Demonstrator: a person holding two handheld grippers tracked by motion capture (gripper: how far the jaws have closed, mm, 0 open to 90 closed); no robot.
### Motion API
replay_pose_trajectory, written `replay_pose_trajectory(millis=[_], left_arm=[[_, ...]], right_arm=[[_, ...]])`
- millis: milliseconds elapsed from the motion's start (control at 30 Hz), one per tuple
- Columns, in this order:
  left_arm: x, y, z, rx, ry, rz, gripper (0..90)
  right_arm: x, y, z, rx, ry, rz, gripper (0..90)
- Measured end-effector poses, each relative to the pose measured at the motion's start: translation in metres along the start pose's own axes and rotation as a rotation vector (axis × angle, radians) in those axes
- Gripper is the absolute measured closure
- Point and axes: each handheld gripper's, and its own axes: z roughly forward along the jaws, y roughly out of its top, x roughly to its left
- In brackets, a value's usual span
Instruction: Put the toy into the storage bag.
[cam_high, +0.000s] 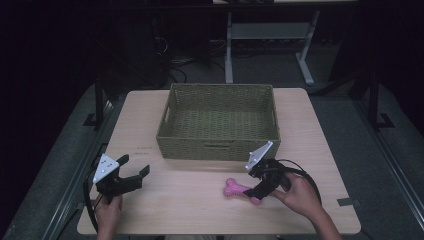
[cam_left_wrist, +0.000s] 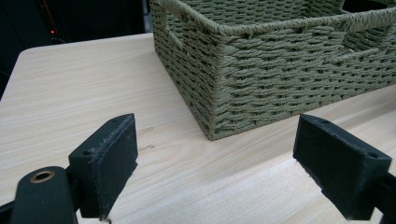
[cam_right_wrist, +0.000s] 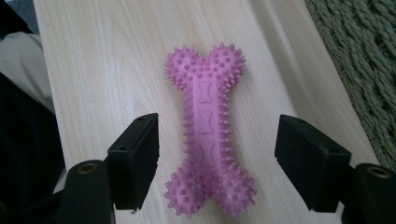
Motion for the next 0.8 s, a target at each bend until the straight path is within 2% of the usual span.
replay_pose_trajectory(millis=[400, 800], left_arm=[[0.000, 0.000, 0.000, 0.001, 0.000, 0.001, 13.3], [0.001, 0.000, -0.001, -0.001, 0.000, -0.002, 13.3]], right_arm=[[0.002, 0.005, 0.014, 0.043, 0.025, -0.020, 36.9], [0.003, 0.009, 0.025, 0.080, 0.027, -0.043, 42.5]])
